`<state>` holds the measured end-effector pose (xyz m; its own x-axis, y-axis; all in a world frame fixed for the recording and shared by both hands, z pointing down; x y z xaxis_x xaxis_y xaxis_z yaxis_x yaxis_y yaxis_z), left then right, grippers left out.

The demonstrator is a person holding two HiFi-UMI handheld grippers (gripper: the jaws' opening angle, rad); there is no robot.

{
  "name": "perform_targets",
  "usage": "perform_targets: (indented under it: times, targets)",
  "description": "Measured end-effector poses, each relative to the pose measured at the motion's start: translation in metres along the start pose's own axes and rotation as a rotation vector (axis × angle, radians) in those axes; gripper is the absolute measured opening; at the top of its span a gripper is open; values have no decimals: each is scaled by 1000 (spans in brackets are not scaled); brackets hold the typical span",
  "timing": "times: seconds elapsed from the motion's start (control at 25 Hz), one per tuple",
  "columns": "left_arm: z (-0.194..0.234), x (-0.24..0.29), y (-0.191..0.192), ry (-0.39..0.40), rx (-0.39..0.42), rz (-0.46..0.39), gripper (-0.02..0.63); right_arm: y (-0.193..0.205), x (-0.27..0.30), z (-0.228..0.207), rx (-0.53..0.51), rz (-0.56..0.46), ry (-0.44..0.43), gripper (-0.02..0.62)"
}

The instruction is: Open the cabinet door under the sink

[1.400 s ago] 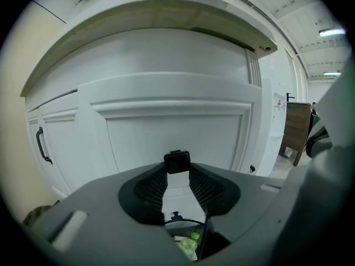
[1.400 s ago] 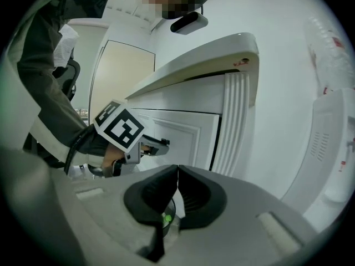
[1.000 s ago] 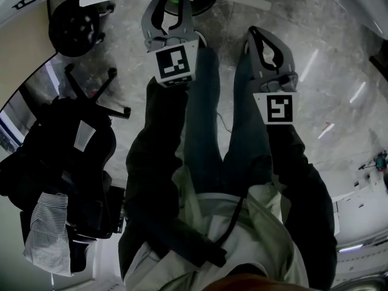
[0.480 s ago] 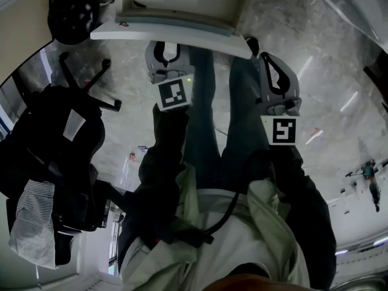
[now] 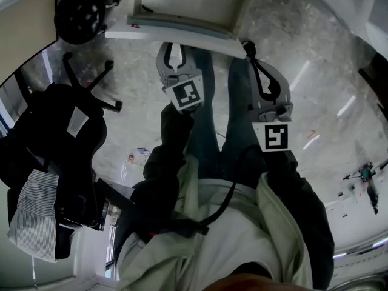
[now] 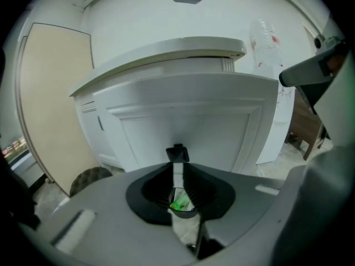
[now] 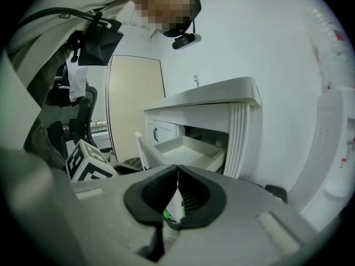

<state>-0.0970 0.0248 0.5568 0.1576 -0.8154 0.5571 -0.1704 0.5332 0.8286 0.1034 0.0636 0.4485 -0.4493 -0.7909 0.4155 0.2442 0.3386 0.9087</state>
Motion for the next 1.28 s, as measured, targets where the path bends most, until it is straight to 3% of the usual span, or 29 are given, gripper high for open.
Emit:
perform_targets:
  times: [0.04,0.2,0.32,0.48,0.8,1.04,1.28]
  targets:
    - [0,-9,5,-27,-27,23,12,-3,-1,4,6,-1,-2,3]
    - [1,-39,18,-36,-96,111,6,-4,-2,21,25,23,-25,3]
    - [4,-45,7,-13,-104,92,5,-3,-2,30,29,38,-41,3]
    - [18,-44,-5,9,-220,26,6,-2,2,41,34,43,-65,3]
    - [21,-39,-4,33,-253,-13,6,5,14,53,16,63,-107,3]
    - [19,-40,0,49,-230,25,6,11,33,63,2,77,-131,3]
    - [25,-40,4,53,-225,39,6,10,57,60,-21,86,-76,3]
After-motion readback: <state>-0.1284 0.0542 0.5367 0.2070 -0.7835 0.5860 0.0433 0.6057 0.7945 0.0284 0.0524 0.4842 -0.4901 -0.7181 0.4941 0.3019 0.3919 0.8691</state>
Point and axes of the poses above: the fingertips, and each gripper's own axes: x forward along the fingers, z to its left, y out of its underside, the point moved 6 cm from there along -x, backward along the fingers, and after that the axes turned 6 degrees about -x, right-handed, at the moved point
